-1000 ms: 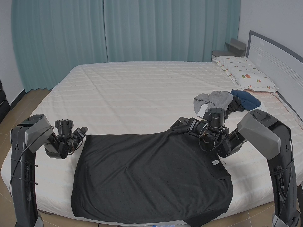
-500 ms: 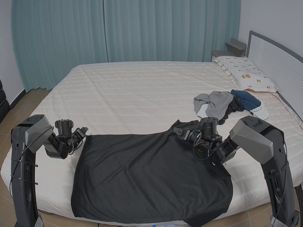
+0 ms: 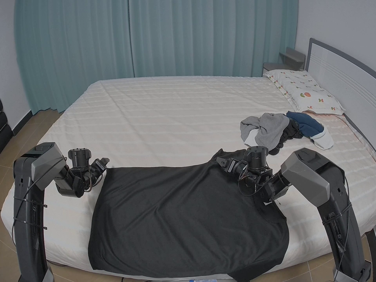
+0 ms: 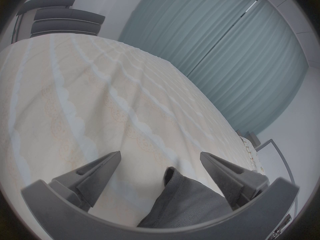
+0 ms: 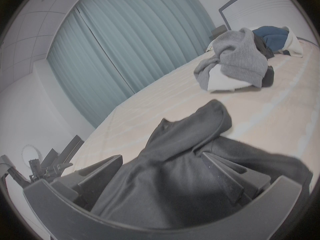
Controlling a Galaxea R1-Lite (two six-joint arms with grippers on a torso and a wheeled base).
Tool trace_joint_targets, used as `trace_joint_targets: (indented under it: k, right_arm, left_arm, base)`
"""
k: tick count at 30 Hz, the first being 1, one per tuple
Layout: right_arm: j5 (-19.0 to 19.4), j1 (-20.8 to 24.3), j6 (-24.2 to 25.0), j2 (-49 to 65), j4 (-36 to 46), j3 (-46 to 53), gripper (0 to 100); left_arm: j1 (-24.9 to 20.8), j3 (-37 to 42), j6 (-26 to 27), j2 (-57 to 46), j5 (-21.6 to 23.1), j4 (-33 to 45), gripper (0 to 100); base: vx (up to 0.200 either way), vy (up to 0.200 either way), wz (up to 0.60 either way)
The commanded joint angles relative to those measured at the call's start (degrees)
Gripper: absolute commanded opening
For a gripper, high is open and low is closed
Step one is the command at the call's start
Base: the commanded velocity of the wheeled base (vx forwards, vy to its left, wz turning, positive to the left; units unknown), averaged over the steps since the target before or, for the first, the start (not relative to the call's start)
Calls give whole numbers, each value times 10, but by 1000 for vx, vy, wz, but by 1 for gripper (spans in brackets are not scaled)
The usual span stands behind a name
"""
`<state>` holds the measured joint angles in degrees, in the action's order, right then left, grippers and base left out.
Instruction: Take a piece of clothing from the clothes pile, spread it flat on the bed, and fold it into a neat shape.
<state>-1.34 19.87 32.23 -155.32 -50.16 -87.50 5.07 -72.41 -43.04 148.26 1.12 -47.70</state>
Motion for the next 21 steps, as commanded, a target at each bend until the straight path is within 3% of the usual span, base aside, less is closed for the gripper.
trace_joint_targets:
  k: [1,11,21]
  right_arm:
    - [-6,-25,-1,-27,18,-50,100]
    - [-53,-69,-1,-76,33,-152,100]
    - [-51,-76,6,-2,30,-100,100]
  left_arm:
    - [0,0,2,1,0,0,100]
    - [0,1,3,2,0,0,100]
    - [0,0,3,2,0,0,100]
  base:
    - [0,0,0]
    - [0,0,0]
    - [0,0,0]
